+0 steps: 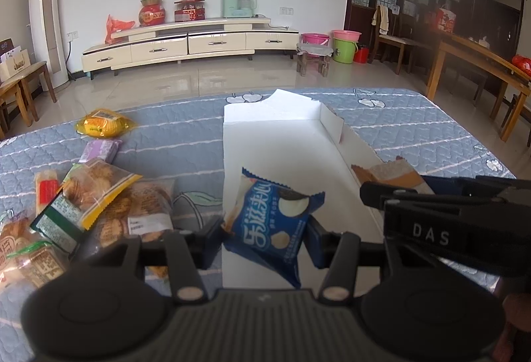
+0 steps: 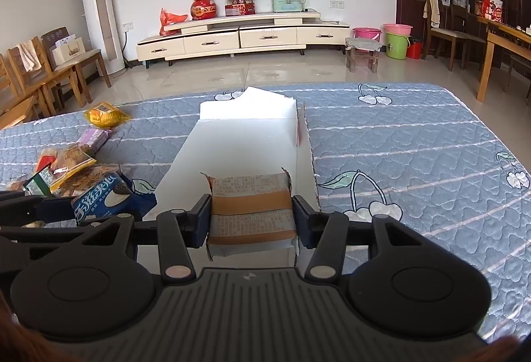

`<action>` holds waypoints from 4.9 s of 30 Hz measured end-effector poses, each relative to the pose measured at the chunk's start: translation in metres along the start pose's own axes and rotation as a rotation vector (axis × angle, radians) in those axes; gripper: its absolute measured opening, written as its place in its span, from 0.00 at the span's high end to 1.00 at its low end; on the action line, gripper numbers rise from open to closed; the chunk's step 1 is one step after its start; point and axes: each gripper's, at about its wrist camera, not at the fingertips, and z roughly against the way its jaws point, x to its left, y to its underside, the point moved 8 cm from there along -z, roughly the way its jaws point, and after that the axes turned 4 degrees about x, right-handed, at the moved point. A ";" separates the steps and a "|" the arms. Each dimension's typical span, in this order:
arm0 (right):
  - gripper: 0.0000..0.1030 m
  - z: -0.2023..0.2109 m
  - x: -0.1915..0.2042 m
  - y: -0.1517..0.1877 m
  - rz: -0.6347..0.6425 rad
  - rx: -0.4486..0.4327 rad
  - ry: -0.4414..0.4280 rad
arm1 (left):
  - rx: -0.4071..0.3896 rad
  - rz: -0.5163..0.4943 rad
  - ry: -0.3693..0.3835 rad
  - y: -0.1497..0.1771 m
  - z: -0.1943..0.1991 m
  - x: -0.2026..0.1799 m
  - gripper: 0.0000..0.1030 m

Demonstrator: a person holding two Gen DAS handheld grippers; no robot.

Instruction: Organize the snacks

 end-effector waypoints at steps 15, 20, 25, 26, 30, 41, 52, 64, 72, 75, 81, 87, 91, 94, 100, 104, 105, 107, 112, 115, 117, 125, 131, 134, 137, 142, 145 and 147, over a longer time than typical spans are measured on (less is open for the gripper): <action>0.16 0.002 -0.005 -0.003 -0.001 -0.020 0.009 | 0.028 -0.036 0.070 0.010 -0.004 -0.014 0.44; 0.16 0.013 -0.006 -0.008 -0.003 -0.051 0.019 | 0.011 -0.026 0.071 0.007 0.005 -0.012 0.22; 0.15 0.025 -0.005 -0.010 -0.009 -0.088 0.035 | -0.013 -0.007 0.058 0.002 0.021 -0.004 0.21; 0.13 0.027 -0.004 -0.010 -0.009 -0.092 0.036 | -0.014 -0.002 0.046 0.001 0.024 -0.002 0.21; 0.04 0.037 0.002 -0.010 -0.009 -0.111 0.043 | -0.022 0.021 -0.016 0.001 0.037 0.012 0.19; 0.00 0.045 0.024 -0.004 0.006 -0.112 0.022 | -0.046 0.071 -0.127 0.012 0.071 0.058 0.19; 0.00 0.044 0.061 0.001 0.058 -0.096 -0.038 | -0.060 0.126 -0.178 0.023 0.095 0.097 0.19; 0.00 0.036 0.101 0.003 0.115 -0.081 -0.096 | -0.077 0.178 -0.234 0.034 0.119 0.138 0.19; 0.00 0.032 0.121 0.004 0.142 -0.076 -0.129 | -0.084 0.216 -0.260 0.040 0.130 0.163 0.19; 0.00 0.030 0.128 0.004 0.150 -0.071 -0.144 | -0.084 0.230 -0.271 0.043 0.132 0.172 0.19; 0.00 0.023 0.142 0.007 0.171 -0.059 -0.170 | -0.082 0.253 -0.288 0.051 0.133 0.191 0.19; 0.00 0.014 0.149 0.010 0.179 -0.047 -0.194 | -0.083 0.275 -0.291 0.061 0.130 0.201 0.19; 0.00 0.009 0.153 0.016 0.193 -0.039 -0.211 | -0.095 0.305 -0.287 0.070 0.128 0.212 0.18; 0.00 0.004 0.157 0.022 0.203 -0.026 -0.230 | -0.085 0.335 -0.318 0.078 0.122 0.229 0.18; 0.00 -0.007 0.163 0.035 0.222 0.000 -0.268 | -0.048 0.381 -0.381 0.083 0.096 0.269 0.13; 0.00 -0.010 0.164 0.041 0.217 0.003 -0.280 | -0.024 0.426 -0.331 0.073 0.070 0.282 0.08; 0.00 -0.011 0.163 0.040 0.209 0.004 -0.285 | -0.017 0.428 -0.316 0.068 0.063 0.283 0.08; 0.00 -0.011 0.163 0.040 0.197 0.004 -0.295 | 0.006 0.421 -0.296 0.061 0.046 0.281 0.07; 0.00 -0.007 0.165 0.039 0.198 -0.004 -0.308 | 0.068 0.398 -0.261 0.051 0.011 0.274 0.03; 0.00 -0.010 0.167 0.039 0.197 0.001 -0.315 | 0.099 0.369 -0.256 0.050 -0.004 0.268 0.03; 0.00 -0.013 0.168 0.041 0.197 0.007 -0.323 | 0.113 0.367 -0.261 0.053 -0.012 0.269 0.03; 0.00 -0.024 0.189 0.047 0.255 0.037 -0.362 | 0.084 0.382 -0.253 0.060 0.004 0.287 0.35; 0.00 -0.042 0.217 0.042 0.288 0.046 -0.400 | 0.047 0.374 -0.342 0.077 0.041 0.310 0.36; 0.00 -0.055 0.234 0.034 0.324 0.040 -0.394 | 0.044 0.369 -0.356 0.087 0.054 0.314 0.36; 0.00 -0.073 0.246 0.027 0.314 0.062 -0.395 | 0.043 0.361 -0.368 0.095 0.061 0.314 0.36; 0.30 -0.100 0.257 0.025 0.330 0.105 -0.357 | 0.035 0.369 -0.343 0.099 0.065 0.308 0.36; 0.48 -0.097 0.253 0.023 0.334 0.098 -0.350 | 0.023 0.360 -0.338 0.096 0.068 0.302 0.36; 0.48 -0.090 0.248 0.021 0.339 0.076 -0.338 | 0.013 0.360 -0.328 0.093 0.071 0.297 0.36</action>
